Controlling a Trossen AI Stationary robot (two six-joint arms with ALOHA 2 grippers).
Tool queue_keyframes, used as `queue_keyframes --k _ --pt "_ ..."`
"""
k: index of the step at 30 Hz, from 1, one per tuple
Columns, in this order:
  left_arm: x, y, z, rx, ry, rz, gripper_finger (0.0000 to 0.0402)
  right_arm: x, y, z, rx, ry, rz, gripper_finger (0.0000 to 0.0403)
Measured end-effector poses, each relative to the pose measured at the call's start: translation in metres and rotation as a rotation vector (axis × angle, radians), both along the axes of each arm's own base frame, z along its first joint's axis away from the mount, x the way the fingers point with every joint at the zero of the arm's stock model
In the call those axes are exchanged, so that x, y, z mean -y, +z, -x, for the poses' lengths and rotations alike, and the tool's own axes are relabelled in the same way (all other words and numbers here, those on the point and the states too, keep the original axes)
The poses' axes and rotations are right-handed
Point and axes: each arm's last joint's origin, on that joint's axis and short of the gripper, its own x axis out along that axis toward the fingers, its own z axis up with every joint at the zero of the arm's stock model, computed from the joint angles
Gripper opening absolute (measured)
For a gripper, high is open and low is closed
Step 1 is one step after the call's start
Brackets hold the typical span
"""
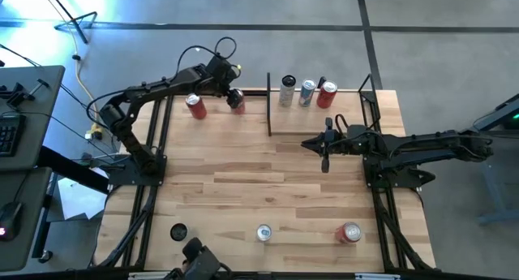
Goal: Place canned beverage on shelf
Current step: Put the top orange soda can on the shelf
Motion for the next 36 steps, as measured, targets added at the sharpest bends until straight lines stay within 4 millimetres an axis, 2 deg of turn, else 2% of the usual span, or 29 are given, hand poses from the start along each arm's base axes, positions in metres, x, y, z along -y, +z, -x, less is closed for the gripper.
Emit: queue_keyframes --k 8,18,28,36 --pt "-0.0024 -0.0005 0.0018 0.043 -0.035 0.048 0.0276 0.0000 0.0000 0.0000 0.000 0.000 0.000 0.0019" --pt "-0.0040 -0.0004 0.0032 0.028 -0.070 0.025 0.0278 0.0000 0.0000 0.0000 0.000 0.000 0.000 0.0019" --pt "-0.0035 -0.0004 0.0027 0.037 -0.064 0.035 0.0328 0.0000 0.0000 0.0000 0.000 0.000 0.000 0.0019" --pt "-0.0033 -0.0043 0.0037 0.021 -0.057 0.027 0.0333 0.0000 0.0000 0.0000 0.000 0.000 0.000 0.0019"
